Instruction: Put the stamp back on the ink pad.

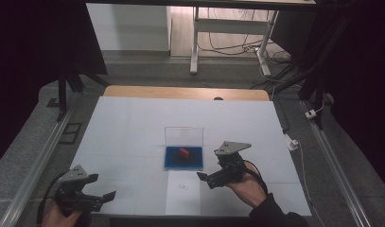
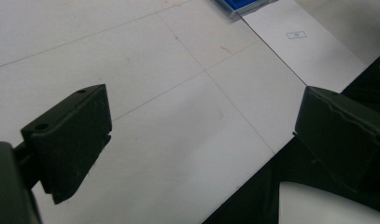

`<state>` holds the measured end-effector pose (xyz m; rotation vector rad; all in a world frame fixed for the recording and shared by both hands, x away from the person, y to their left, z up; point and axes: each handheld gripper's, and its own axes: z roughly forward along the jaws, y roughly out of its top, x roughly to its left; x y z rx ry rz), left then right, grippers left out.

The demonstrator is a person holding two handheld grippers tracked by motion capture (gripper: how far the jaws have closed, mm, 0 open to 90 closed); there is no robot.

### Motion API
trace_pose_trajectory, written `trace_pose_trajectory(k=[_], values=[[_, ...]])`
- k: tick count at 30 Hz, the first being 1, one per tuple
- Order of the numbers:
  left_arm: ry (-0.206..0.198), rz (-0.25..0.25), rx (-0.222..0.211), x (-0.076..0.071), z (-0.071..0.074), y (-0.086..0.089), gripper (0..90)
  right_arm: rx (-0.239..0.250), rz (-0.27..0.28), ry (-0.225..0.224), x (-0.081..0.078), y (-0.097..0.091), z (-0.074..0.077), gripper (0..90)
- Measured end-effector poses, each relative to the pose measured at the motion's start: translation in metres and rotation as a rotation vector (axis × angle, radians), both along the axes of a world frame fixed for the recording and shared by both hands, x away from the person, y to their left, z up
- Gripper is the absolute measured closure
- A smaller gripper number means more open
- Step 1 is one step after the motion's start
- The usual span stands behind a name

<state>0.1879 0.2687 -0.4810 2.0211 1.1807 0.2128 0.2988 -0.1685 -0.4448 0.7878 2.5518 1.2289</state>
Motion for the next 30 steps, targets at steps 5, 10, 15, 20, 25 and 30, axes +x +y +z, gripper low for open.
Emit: trace_pose_trajectory(k=[5,10,15,20,25,30], values=[[0.000,0.001,0.000,0.000,0.000,0.000,4.2,-0.002,-0.022,-0.015,-0.007,-0.012,0.004,0.0],[0.001,0.000,-0.001,0.000,0.000,0.000,4.2,-0.005,-0.047,-0.028,-0.013,-0.025,0.007,0.0],[0.001,0.001,-0.001,0.000,0.000,0.000,4.2,0.007,-0.071,-0.027,-0.019,-0.037,0.007,0.0],[0.001,0.000,0.000,0.000,0.000,0.000,4.1,0.008,-0.102,-0.025,-0.023,-0.050,0.008,0.0],[0.001,0.000,0.000,0.000,0.000,0.000,4.1,0.016,-0.146,-0.028,-0.030,-0.066,0.008,0.0],[0.000,0.000,0.002,0.000,0.000,-0.001,4.0,0.015,-0.200,-0.031,-0.036,-0.083,0.008,0.0]])
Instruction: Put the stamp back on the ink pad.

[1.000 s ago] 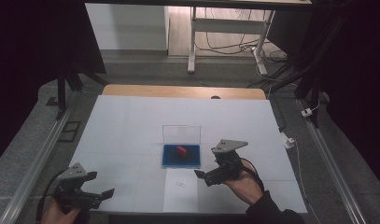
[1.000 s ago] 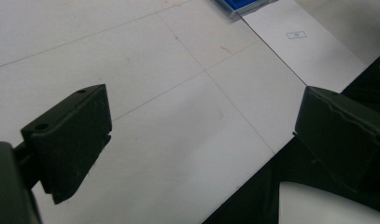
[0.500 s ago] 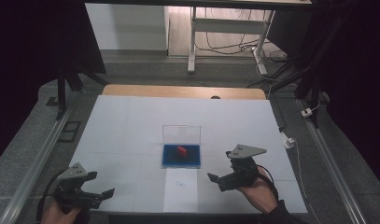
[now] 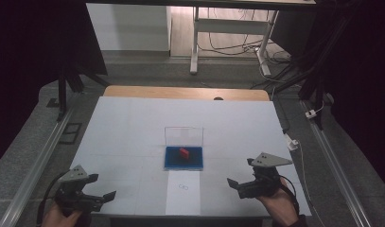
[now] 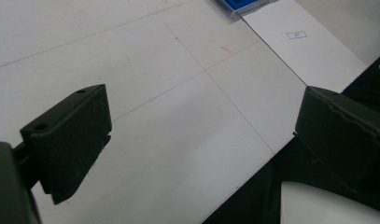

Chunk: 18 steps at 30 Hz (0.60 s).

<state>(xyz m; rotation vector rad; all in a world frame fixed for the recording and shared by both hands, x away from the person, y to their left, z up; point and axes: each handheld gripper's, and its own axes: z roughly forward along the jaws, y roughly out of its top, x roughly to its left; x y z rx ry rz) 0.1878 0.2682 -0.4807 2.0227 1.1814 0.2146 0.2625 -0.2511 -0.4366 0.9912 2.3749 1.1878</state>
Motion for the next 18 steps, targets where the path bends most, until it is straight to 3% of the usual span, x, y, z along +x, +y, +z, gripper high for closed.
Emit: trace_pose_trajectory(k=[8,18], values=[[0.001,0.003,-0.003,0.000,0.000,0.001,3.8,-0.002,-0.067,0.005,-0.011,-0.025,-0.003,0.0],[0.000,0.004,-0.003,0.000,0.000,0.001,3.6,-0.014,-0.144,0.051,-0.023,-0.048,-0.011,0.0]])
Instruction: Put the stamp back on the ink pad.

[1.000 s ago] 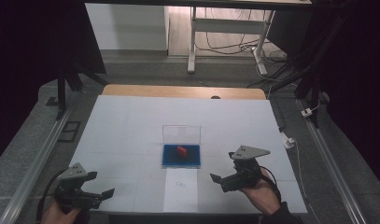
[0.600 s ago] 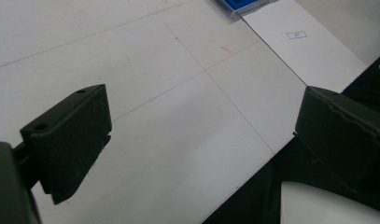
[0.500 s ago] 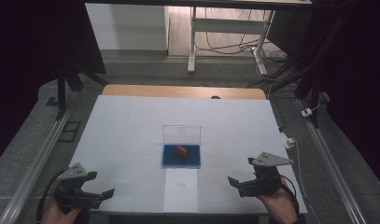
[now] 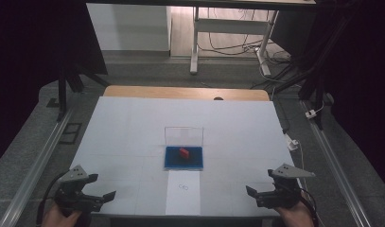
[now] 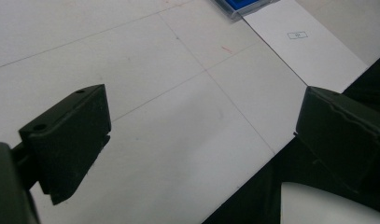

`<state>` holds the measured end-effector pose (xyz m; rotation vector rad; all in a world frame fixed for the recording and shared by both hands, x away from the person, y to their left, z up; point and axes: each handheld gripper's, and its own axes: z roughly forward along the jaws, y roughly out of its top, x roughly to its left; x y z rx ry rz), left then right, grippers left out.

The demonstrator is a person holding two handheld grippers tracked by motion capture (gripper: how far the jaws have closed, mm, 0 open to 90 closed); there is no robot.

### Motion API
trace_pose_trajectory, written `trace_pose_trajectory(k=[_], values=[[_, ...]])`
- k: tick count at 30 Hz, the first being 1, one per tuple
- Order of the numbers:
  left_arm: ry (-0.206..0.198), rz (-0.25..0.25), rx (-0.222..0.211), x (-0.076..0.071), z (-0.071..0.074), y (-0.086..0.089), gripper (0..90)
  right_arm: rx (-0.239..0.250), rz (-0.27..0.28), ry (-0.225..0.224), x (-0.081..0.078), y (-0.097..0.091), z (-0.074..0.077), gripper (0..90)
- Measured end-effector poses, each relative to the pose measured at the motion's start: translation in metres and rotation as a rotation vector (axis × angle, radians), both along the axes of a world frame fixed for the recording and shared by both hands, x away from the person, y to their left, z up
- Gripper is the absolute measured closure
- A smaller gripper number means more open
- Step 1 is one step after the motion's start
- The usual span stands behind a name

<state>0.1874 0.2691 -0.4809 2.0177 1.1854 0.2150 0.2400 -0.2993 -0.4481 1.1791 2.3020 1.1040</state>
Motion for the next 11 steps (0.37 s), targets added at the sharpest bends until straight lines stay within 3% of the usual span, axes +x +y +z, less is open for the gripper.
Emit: trace_pose_trajectory(k=[6,11], values=[[0.001,-0.002,0.001,0.0001,-0.0001,-0.0003,3.5,-0.034,-0.025,0.060,-0.0022,-0.0066,-0.0091,0.0],[0.005,-0.001,-0.004,0.0011,0.0001,0.0000,3.5,-0.031,-0.038,0.070,-0.0010,-0.0078,-0.0099,0.0]])
